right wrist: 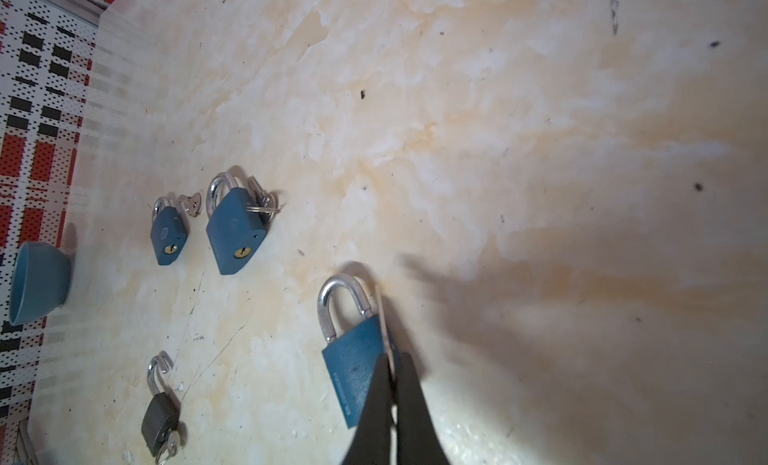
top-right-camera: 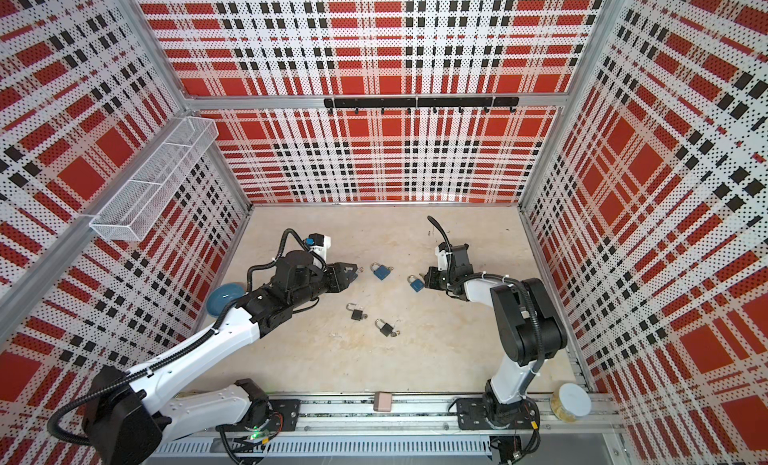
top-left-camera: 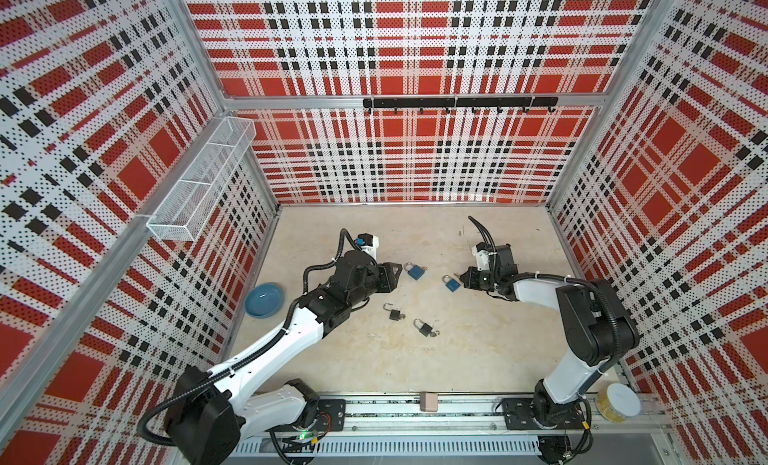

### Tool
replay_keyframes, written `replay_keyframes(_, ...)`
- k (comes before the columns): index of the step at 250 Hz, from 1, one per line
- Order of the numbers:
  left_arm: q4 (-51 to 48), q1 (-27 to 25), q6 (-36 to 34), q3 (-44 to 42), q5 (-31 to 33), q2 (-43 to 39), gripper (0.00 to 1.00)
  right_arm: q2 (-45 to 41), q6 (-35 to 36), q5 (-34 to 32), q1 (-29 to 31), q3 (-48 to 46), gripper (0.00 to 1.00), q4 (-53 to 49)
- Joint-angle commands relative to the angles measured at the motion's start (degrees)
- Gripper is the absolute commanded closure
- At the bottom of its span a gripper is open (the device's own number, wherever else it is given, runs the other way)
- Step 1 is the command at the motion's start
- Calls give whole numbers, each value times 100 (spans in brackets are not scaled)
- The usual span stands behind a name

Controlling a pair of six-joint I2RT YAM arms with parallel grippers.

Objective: Lock with the key

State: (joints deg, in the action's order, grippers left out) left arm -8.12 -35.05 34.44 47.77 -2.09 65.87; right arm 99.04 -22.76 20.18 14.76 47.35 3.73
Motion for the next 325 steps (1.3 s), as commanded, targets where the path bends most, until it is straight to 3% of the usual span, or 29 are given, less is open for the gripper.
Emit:
replay_keyframes(1, 111, 66, 39, -31, 43, -105, 52, 128, -48, -41, 35, 167, 100, 255)
replay_keyframes(172, 171, 183, 128, -206, -50, -281, 52, 94, -55, -111, 69, 245, 83, 79)
replay_keyframes(258, 51, 274, 110, -216, -51, -493, 52, -1145, 266, -622, 368, 208, 81, -821)
replay_keyframes(325, -976, 474, 16, -117, 252, -845, 52, -2205, 660, -1279, 1403, 10, 77, -1852)
